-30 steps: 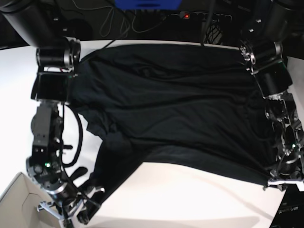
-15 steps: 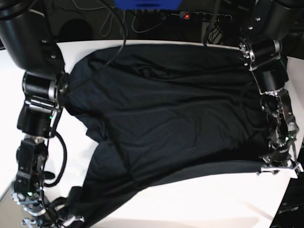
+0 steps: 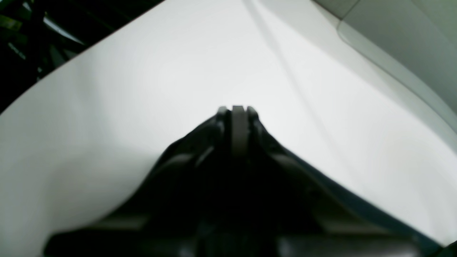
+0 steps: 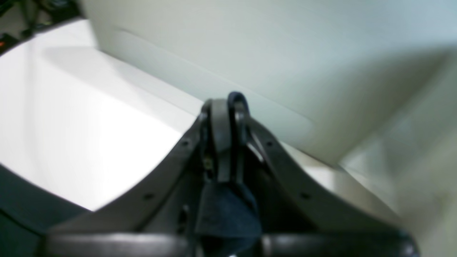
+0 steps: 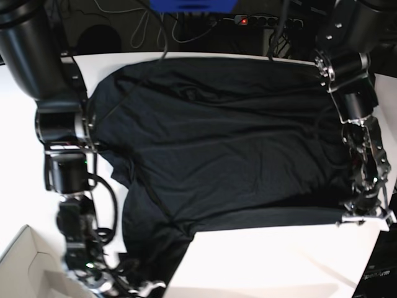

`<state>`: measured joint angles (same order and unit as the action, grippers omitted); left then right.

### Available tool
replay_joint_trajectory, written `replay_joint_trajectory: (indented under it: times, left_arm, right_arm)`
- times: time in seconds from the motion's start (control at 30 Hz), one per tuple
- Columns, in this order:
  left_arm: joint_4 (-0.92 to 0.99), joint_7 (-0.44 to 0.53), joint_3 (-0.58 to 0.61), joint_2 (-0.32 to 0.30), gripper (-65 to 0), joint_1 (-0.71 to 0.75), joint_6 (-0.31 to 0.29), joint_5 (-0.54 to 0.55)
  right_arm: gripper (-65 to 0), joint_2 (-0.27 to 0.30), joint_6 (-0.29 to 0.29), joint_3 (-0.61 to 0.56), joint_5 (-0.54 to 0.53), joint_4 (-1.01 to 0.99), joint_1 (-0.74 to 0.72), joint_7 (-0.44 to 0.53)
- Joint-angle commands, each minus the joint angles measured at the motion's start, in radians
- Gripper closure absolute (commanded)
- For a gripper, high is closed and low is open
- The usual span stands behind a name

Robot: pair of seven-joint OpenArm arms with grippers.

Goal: Layout the t-shirt on the table in an organized manner, then fold the t-shirt properly
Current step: 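Lift the grasped fabric with the right gripper and pull it outward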

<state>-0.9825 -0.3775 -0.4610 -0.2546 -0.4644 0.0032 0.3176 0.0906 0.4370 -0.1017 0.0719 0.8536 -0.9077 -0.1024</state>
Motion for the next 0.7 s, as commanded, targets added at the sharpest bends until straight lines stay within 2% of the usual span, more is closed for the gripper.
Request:
replay_joint_trajectory:
  times: [0.0, 0.17, 0.3, 0.37, 0.47, 0.53, 0.6, 0.67]
  left_arm:
    - [-0.02, 0.019, 0.0, -0.015, -0.4, -0.02, -0.007, 0.002]
    - [-0.025, 0.019, 0.0, -0.013, -0.4, 0.01, -0.007, 0.002]
    - [-0.028, 0.018, -0.002, -0.015, -0.5, 0.026, -0.007, 0.002]
    - [-0.028, 0.018, 0.0, -0.016, -0.5, 0.029, -0.007, 0.002]
    - [-0.026, 0.01, -0.003, -0.016, -0.6, 0.031, -0.007, 0.002]
    - [-0.023, 0.01, -0.003, -0.016, -0.6, 0.031, -0.007, 0.002]
    - [-0.023, 0.008, -0.003, -0.016, -2.9, 0.031, -0.007, 0.002]
    - [-0.022, 0.008, -0.005, -0.016, -8.3, 0.031, -0.007, 0.002]
  right_arm:
    - [0.0, -0.002, -0.005, -0.003, -0.013, 0.005, -0.072, 0.049]
    - [0.0, -0.039, -0.005, -0.002, -0.013, -0.09, -0.149, 0.068]
    - [-1.3, -0.036, -0.004, -0.053, -0.011, -0.17, -0.153, 0.06]
    - [-9.0, -0.033, -0.004, -0.105, -0.011, -0.208, -0.146, 0.06]
    - [-26.0, -0.032, -0.004, -0.18, -0.01, -0.236, -0.093, 0.059]
    - [-34.0, -0.013, -0.004, -0.215, -0.01, -0.21, -0.049, 0.06]
    - [-34.9, -0.005, -0.008, -0.217, -0.01, -0.153, -0.006, 0.059]
    - [-35.0, 0.002, -0.008, -0.188, -0.01, -0.09, 0.046, 0.054]
